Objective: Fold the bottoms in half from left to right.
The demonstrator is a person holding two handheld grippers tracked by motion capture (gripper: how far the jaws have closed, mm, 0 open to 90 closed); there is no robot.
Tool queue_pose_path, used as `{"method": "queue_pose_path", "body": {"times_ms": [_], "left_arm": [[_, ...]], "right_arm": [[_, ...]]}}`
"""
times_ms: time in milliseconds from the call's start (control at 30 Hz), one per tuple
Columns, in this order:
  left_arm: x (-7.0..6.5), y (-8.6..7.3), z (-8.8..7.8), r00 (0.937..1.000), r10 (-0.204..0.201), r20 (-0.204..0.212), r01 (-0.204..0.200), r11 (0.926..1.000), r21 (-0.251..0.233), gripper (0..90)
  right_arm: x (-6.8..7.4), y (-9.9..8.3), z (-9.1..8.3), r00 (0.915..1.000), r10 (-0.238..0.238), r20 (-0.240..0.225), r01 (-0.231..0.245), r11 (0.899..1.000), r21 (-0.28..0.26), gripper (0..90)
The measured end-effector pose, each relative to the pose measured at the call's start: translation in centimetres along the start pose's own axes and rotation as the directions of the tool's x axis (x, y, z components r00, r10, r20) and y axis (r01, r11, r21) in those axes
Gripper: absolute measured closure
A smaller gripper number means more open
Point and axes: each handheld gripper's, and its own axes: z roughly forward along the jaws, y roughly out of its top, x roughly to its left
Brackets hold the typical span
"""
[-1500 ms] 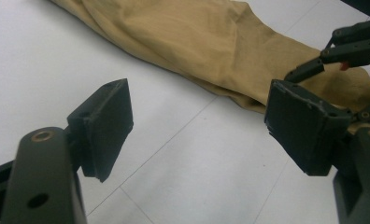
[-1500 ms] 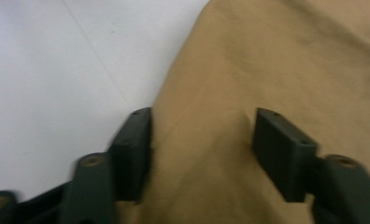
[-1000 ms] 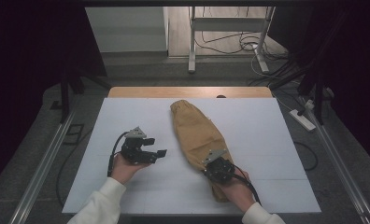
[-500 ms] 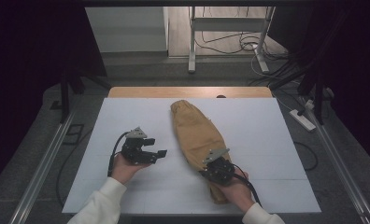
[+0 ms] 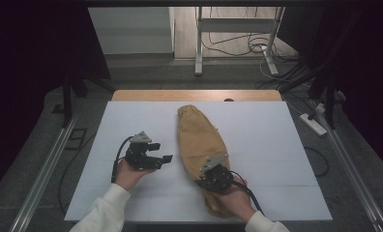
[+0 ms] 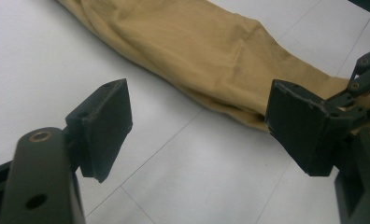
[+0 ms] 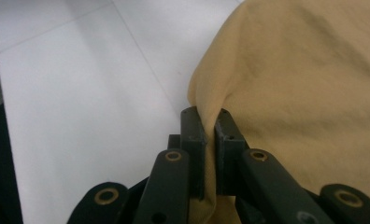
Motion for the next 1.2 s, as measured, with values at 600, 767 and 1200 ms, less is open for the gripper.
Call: {"method": "queue_pose_path", "body": {"times_ms": [600, 767, 1200], "left_arm": [[0.1, 0.0, 0.0, 1.0, -0.003, 0.007, 0.003, 1.0, -0.002, 22.4], [0.2, 0.0, 0.0, 0.9999, -0.006, 0.01, 0.006, 1.0, -0.001, 22.4], [0.2, 0.0, 0.0, 0.9999, -0.003, 0.011, 0.003, 1.0, 0.0, 22.3]], "right_arm": [[2.1, 1.6, 2.0, 0.9965, -0.026, -0.08, 0.026, 1.0, -0.001, 84.8], [2.2, 1.7, 2.3, 0.996, -0.029, -0.084, 0.029, 1.0, 0.005, 84.7], [2.9, 1.8, 1.9, 0.9936, -0.073, -0.086, 0.069, 0.997, -0.041, 66.5]]}}
